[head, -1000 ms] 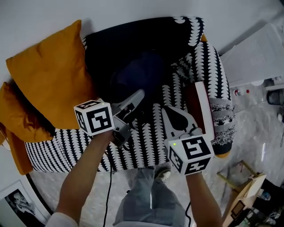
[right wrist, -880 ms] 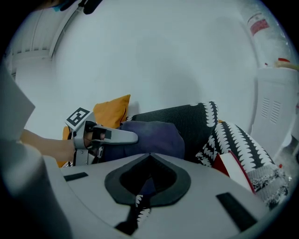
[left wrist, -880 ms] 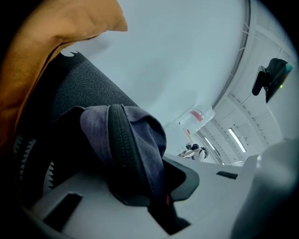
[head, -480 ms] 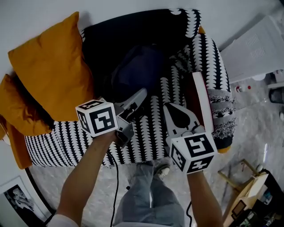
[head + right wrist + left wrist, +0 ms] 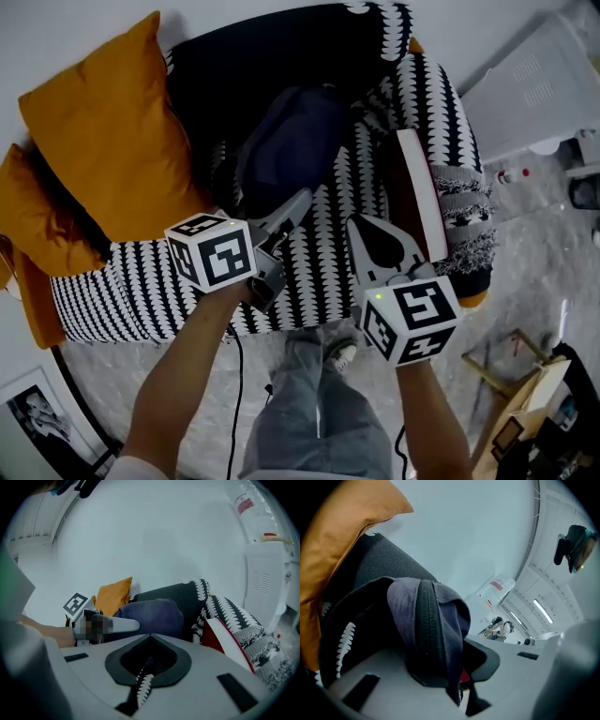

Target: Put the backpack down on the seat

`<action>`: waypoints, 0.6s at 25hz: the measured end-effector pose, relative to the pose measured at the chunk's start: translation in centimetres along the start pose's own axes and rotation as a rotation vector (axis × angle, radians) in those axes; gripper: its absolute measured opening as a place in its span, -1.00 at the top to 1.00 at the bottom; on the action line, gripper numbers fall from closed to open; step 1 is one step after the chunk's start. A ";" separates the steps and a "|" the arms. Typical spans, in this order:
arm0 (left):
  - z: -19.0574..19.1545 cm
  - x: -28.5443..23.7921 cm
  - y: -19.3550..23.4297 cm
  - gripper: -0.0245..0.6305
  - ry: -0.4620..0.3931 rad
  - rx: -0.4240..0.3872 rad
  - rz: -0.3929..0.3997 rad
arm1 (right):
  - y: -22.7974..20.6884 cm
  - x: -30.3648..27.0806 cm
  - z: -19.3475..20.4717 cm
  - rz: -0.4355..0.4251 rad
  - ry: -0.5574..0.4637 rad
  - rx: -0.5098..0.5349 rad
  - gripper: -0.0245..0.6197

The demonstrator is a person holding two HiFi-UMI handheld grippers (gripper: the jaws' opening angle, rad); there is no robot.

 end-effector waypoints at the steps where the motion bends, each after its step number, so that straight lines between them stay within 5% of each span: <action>1: 0.4 0.1 -0.2 0.79 0.003 -0.005 0.000 | 0.0 0.4 0.2 0.000 -0.001 -0.002 0.92; 15: 7.8 0.1 -2.6 0.77 0.129 -0.136 -0.018 | 0.2 5.0 3.0 -0.001 0.014 0.000 0.92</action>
Point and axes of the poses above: the fingertips, and each gripper's own axes: x backward along the fingers, y to its left, z out of its underside, the point moved 5 cm from there along x, backward along the fingers, and after that the axes turned 12 degrees about -y, right-handed, at the moved point
